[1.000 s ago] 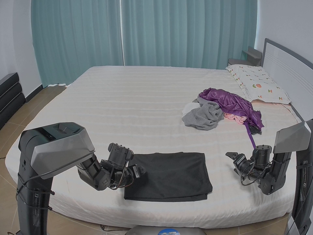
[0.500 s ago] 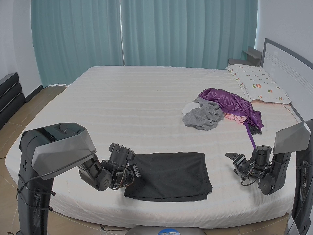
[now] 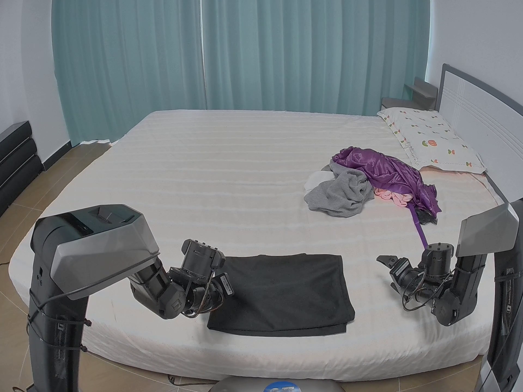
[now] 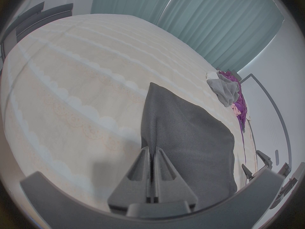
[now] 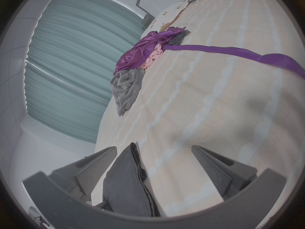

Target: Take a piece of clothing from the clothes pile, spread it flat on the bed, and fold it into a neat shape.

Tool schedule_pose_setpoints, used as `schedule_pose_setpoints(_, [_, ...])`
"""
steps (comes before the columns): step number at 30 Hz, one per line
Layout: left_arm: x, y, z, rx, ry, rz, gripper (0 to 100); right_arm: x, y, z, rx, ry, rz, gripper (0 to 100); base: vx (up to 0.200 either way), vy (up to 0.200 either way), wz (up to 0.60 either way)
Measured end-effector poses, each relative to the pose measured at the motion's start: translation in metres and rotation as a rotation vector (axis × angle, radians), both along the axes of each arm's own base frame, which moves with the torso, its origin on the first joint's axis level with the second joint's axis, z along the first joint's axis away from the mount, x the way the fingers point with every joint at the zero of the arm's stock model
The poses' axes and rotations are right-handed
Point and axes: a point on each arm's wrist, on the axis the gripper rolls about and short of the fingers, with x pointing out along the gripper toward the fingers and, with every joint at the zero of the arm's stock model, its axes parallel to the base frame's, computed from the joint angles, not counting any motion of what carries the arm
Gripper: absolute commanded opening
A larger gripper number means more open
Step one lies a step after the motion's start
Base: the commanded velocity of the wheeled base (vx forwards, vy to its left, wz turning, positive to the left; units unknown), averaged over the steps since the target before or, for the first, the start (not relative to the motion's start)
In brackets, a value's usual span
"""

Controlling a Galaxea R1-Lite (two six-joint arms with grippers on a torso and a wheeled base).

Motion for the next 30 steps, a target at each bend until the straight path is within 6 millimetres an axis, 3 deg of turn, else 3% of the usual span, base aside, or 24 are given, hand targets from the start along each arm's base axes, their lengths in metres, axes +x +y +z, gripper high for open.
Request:
schedule_pose_setpoints(8, [0.0001,0.0007,0.0013,0.000,0.002,0.003,0,-0.0002,0.0001,-0.0002,-0.001,0.001,0.001,100,0.000,0.000,0.00])
schedule_pose_setpoints(30, [0.0017,0.0061,0.0062,-0.038,0.005,0.055,0,-0.0009,0.0001,-0.0004,-0.004,0.004,0.003,100,0.000,0.200,0.00])
